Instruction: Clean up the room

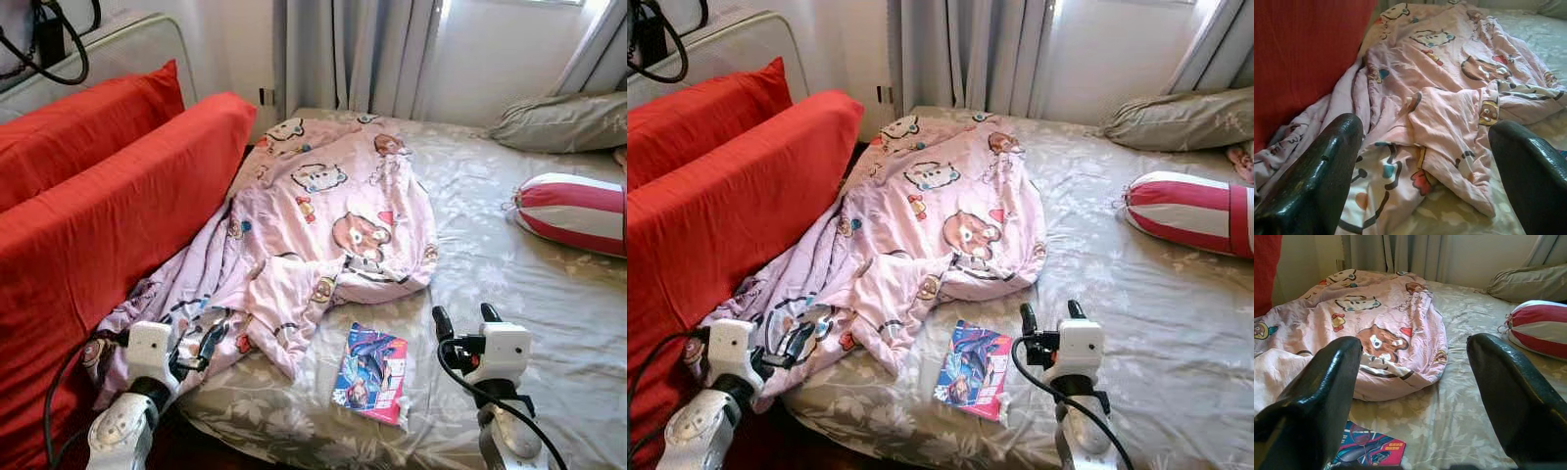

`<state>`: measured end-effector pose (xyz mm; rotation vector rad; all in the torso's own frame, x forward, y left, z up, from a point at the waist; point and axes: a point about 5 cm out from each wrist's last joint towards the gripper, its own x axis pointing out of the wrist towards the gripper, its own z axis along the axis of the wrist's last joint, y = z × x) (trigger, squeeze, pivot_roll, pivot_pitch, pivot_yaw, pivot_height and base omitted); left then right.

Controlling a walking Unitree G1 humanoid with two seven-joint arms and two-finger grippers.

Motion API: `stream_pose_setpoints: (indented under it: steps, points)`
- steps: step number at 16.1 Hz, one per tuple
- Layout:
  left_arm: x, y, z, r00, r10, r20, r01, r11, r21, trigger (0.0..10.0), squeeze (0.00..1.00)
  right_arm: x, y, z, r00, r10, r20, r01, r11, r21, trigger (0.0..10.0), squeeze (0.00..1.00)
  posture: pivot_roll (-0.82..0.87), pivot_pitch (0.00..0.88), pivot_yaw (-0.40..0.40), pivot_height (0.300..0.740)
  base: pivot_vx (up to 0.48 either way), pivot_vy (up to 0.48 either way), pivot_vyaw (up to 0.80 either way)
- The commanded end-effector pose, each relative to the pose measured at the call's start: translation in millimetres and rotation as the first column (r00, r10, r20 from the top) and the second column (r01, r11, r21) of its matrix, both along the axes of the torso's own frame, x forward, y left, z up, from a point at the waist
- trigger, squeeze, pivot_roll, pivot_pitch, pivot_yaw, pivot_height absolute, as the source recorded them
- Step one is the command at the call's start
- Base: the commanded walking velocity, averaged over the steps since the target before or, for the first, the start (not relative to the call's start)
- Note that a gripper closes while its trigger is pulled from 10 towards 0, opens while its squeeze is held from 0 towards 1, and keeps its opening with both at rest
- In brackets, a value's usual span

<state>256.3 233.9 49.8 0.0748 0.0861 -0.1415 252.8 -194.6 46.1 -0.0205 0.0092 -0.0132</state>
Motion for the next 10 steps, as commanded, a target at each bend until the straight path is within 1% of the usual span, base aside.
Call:
stream_pose_setpoints:
  steps: [1, 4, 6, 10]
  points:
    - [0.9, -3.4, 0.9, 1.000, -0.008, 0.004, 0.008, 1.000, -0.003, 10.0, 0.00, 0.6, -1.0, -0.7, 1.000, -0.002, -0.005, 0.002, 1.000, 0.000, 10.0, 0.00, -0.03, 0.026, -0.042, 0.740, 0.000, 0.000, 0.00]
    - [-1.3, -7.8, -3.0, 1.000, -0.013, -0.010, 0.013, 1.000, -0.022, 10.0, 0.00, -0.2, 2.0, -2.4, 1.000, -0.004, -0.012, 0.004, 1.000, 0.014, 10.0, 0.00, -0.03, 0.030, -0.043, 0.740, 0.000, 0.000, 0.00]
    - [-0.6, -8.7, -2.6, 1.000, 0.000, -0.004, 0.000, 0.999, -0.049, 10.0, 0.00, -0.9, 4.9, -2.9, 1.000, 0.001, -0.013, -0.001, 1.000, 0.013, 10.0, 0.00, -0.03, 0.030, -0.043, 0.740, 0.000, 0.000, 0.00]
    - [0.1, -8.2, -1.4, 1.000, 0.005, 0.001, -0.005, 0.999, -0.054, 10.0, 0.00, -1.2, 7.6, -2.7, 1.000, 0.008, -0.009, -0.008, 1.000, 0.017, 10.0, 0.00, -0.03, 0.030, -0.043, 0.740, 0.000, 0.000, 0.00]
